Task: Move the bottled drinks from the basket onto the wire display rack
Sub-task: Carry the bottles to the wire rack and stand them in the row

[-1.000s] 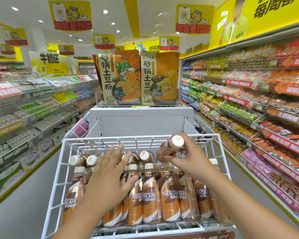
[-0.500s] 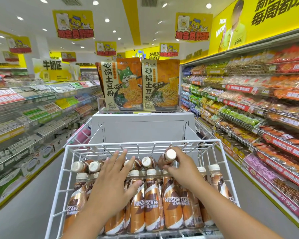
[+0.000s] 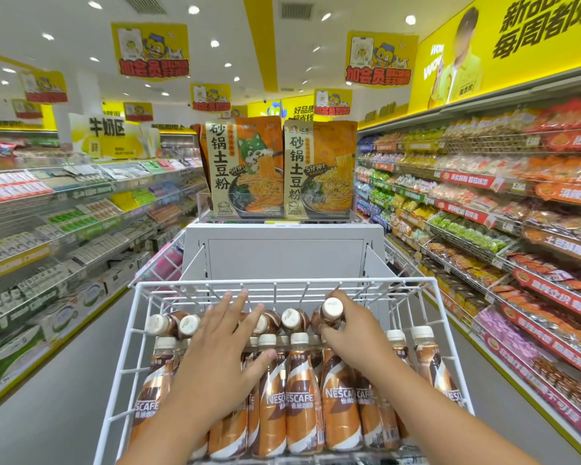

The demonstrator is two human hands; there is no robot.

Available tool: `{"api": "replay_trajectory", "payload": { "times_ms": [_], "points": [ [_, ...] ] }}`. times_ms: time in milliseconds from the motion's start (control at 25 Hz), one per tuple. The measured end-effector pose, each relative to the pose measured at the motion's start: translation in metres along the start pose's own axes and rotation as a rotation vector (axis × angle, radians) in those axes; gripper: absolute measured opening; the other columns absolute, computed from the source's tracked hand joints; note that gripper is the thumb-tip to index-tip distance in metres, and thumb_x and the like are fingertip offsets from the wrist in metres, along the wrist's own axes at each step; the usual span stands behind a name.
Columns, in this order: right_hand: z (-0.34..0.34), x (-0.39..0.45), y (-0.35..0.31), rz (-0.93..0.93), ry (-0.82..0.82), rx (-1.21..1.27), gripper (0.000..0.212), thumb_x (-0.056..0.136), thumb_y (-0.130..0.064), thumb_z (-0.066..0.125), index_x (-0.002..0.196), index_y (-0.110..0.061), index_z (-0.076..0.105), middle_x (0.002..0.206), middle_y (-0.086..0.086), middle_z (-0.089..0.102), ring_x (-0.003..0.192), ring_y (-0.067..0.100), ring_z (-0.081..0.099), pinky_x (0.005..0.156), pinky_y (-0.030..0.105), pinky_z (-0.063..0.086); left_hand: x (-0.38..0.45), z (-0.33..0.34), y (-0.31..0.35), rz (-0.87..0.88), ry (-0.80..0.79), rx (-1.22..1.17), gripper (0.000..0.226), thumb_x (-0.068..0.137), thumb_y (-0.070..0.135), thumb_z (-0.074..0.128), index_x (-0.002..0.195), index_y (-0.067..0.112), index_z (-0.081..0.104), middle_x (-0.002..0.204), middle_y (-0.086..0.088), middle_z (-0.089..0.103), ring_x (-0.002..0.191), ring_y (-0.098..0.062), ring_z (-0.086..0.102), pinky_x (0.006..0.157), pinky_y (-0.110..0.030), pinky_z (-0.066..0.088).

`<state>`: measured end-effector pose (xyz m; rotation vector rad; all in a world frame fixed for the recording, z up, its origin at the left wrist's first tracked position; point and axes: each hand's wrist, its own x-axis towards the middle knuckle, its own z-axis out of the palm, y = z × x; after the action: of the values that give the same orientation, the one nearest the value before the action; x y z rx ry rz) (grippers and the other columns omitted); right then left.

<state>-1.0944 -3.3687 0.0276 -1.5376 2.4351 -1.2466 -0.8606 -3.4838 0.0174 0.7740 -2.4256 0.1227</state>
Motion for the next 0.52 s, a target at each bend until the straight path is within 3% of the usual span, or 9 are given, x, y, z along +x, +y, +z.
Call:
{"api": "replay_trajectory", "payload": {
  "times_ms": [120, 520],
  "points": [
    [0.001, 0.003, 0.006, 0.021, 0.009, -0.01, 0.023, 0.087, -0.03, 0.07, 0.101, -0.037, 0.053, 0.086, -0.012, 0.068, 0.077, 0.007, 0.063, 0.069, 0.036, 0.055, 0.001, 0.0, 0.0, 0.009, 0.004, -0.008, 0.076, 0.093, 0.078, 0.025, 0.16, 0.045, 0.006, 0.168, 0.017, -0.015, 0.149, -0.003, -0.029, 0.122, -0.029, -0.019],
    [-0.008, 0.021, 0.013, 0.111, -0.152, -0.115, 0.036, 0.084, -0.049, 0.068, 0.11, -0.032, 0.052, 0.091, -0.009, 0.069, 0.081, 0.01, 0.066, 0.076, 0.038, 0.058, -0.003, 0.003, 0.003, -0.018, -0.057, -0.019, 0.083, 0.085, 0.081, 0.009, 0.16, 0.046, 0.002, 0.168, 0.016, -0.02, 0.151, -0.005, -0.029, 0.122, -0.032, -0.018]
  ]
}}
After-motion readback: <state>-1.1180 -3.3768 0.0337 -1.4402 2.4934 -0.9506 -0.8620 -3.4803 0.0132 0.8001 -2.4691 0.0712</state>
